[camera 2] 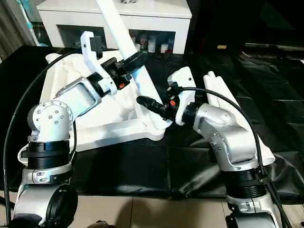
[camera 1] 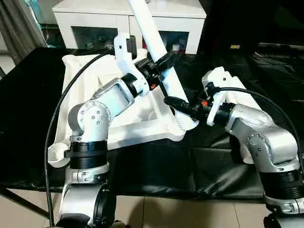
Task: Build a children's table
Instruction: Pick table leg
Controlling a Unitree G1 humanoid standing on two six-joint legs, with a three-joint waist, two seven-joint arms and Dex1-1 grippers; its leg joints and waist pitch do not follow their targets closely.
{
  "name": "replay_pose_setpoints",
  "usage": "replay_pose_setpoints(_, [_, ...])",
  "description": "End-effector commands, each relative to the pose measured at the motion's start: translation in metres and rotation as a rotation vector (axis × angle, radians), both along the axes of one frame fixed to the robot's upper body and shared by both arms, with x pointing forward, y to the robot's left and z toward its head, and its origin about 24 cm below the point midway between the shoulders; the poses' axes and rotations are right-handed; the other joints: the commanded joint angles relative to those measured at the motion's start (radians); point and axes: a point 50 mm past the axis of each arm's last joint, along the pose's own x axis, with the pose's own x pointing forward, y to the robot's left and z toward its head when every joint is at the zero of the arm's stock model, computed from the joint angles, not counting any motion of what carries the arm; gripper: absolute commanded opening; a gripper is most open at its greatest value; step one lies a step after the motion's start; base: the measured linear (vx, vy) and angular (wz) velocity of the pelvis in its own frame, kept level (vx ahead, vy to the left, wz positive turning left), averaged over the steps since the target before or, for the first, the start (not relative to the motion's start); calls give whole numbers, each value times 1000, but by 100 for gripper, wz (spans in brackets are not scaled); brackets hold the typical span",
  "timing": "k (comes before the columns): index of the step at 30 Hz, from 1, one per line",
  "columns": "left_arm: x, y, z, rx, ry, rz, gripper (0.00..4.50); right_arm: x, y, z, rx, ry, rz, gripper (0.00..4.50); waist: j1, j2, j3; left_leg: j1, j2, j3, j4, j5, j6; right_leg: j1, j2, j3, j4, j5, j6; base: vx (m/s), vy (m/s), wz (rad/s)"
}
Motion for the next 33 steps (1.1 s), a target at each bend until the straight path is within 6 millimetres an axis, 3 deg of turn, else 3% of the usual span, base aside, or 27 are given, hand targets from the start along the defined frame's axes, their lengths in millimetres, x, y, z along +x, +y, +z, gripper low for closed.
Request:
replay_pose_setpoints(1, [-9,-9,8,8,-63,-91,186,-1,5,-1,2,5,28,258,-3,-3,-71,26,32,-10,-74,-131,18,50,-28,17,-65,-13,-234,0,0,0])
replay_pose_setpoints(4, [-15,-10,9,34,-100,-145,186,-1,4,-1,16,12,41,260,-2,-2,-72,26,33,-11,-74,-127,19,49,-28,17,-64,-16,-236,0,0,0])
replay_pose_setpoints(9, [-23,-9,10,128,-188,-236,185,-3,2,2,37,17,71,307,-5,0,-70,28,34,-10,-78,-146,11,47,-26,17,-65,-38,-230,0,0,0])
replay_pose_setpoints(11, [-25,-7,10,196,-250,-277,185,-3,-1,3,48,62,89,335,-7,-6,-69,28,34,-10,-79,-144,12,47,-26,18,-67,-47,-225,0,0,0])
replay_pose_setpoints(12, [-26,-7,10,208,-260,-284,185,-3,-1,3,51,77,93,339,-7,-2,-69,29,34,-10,-79,-138,10,47,-25,18,-65,-41,-226,0,0,0])
replay_pose_setpoints(14, [-29,-5,12,234,-302,-332,185,-4,-4,4,42,120,134,340,-7,-7,-70,29,32,-8,-77,-133,7,48,-24,18,-64,-32,-228,0,0,0])
replay_pose_setpoints(23, [-30,4,16,302,-387,-438,184,-20,-14,7,12,251,353,340,-4,-6,-72,29,34,-7,-73,-108,20,50,-28,18,-58,-6,-250,0,0,0])
replay_pose_setpoints(33, [-39,-4,17,267,-424,-548,184,-20,-9,1,0,289,381,340,-1,-8,-74,28,34,-5,-71,-95,20,50,-30,18,-55,1,-270,0,0,0])
